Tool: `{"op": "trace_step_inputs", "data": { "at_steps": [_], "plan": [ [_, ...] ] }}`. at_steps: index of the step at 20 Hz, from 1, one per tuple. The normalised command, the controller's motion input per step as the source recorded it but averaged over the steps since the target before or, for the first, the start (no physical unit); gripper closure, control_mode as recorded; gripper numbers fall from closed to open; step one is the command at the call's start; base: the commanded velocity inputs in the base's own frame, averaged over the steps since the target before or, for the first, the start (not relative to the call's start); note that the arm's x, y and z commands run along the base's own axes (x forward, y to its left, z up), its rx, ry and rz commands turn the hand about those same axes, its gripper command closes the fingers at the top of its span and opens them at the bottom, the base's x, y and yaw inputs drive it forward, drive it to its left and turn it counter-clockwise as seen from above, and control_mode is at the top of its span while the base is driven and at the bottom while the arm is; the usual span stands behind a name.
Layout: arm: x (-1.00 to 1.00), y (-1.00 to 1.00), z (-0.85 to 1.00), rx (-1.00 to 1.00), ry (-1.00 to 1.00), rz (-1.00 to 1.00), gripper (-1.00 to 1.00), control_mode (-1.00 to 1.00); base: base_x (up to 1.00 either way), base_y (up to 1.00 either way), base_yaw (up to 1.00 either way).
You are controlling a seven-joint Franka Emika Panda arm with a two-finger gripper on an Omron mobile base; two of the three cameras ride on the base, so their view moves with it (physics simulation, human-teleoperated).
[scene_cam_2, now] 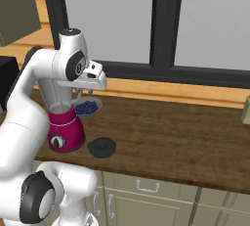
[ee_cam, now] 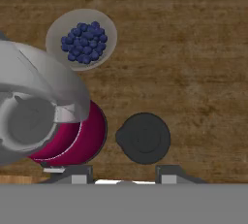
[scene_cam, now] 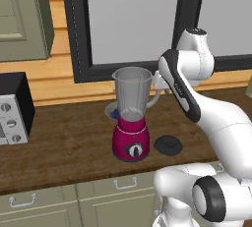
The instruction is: Close the lid blender by securely placing the lid on top.
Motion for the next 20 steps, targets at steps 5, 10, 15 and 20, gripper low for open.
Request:
{"op": "trace_step_inputs", "data": {
  "at_steps": [5, 10, 15, 20],
  "plan": [
    [-0.03, 0.0, -0.07, 0.0, 0.01, 0.0, -1.0, -1.0, 0.0, 0.0, 0.0],
    [-0.25, 0.0, -0.34, 0.0, 0.07, 0.0, -1.0, -1.0, 0.0, 0.0, 0.0],
    [-0.42, -0.04, -0.46, 0.0, 0.05, 0.0, -1.0, -1.0, 0.0, 0.0, 0.0],
    [-0.27, -0.08, -0.79, 0.0, 0.09, 0.0, -1.0, -1.0, 0.0, 0.0, 0.0]
  ]
}}
